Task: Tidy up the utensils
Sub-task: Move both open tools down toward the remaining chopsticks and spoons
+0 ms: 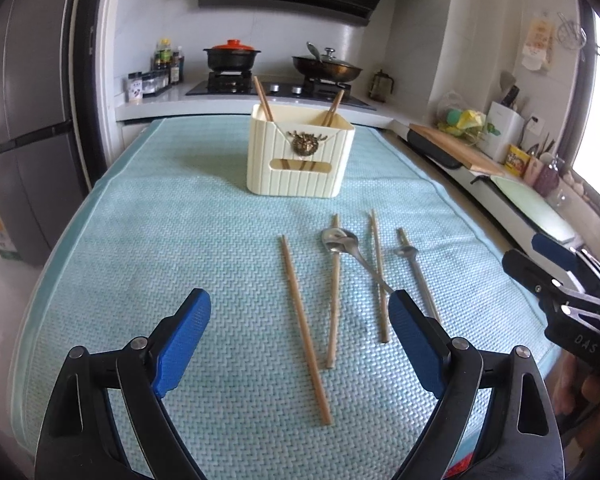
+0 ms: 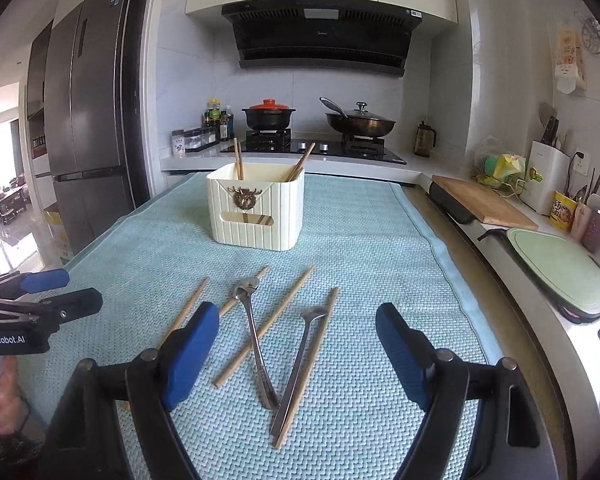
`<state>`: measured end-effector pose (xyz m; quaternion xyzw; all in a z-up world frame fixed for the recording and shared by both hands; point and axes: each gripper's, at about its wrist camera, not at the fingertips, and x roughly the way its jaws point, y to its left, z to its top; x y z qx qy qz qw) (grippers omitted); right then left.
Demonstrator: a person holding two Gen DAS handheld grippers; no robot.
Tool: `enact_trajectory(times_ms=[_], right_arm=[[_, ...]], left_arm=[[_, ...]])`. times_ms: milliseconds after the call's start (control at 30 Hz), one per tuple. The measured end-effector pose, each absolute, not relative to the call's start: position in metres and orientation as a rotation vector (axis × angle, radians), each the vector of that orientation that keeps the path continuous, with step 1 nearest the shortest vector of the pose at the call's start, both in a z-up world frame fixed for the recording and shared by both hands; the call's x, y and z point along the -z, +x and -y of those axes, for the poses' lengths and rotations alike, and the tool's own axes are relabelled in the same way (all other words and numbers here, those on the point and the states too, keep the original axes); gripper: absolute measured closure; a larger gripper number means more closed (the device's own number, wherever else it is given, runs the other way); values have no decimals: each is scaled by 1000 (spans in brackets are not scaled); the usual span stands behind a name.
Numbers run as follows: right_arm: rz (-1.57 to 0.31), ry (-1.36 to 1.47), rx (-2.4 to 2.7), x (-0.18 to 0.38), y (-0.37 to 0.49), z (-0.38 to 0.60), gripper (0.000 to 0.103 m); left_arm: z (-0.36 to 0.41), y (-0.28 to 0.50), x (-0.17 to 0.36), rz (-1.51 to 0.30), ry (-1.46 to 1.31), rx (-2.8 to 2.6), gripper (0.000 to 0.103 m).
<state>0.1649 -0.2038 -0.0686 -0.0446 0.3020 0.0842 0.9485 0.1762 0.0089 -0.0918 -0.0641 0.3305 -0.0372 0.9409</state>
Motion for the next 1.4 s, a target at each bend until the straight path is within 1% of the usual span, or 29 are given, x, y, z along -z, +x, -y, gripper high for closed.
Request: enact_trajectory(times_ms=[633,1167,1400], right_arm=[[-596,-8,-194,69,142,208,21],[-631,60,-192,85,144,218,19],[-649,88,-162,87,146,226,19]], left_arm=[[3,154,79,-625,-93,64,9],[5,161,93,-668,-93,54,8],[-9,165,98,-672,-148,34,7]])
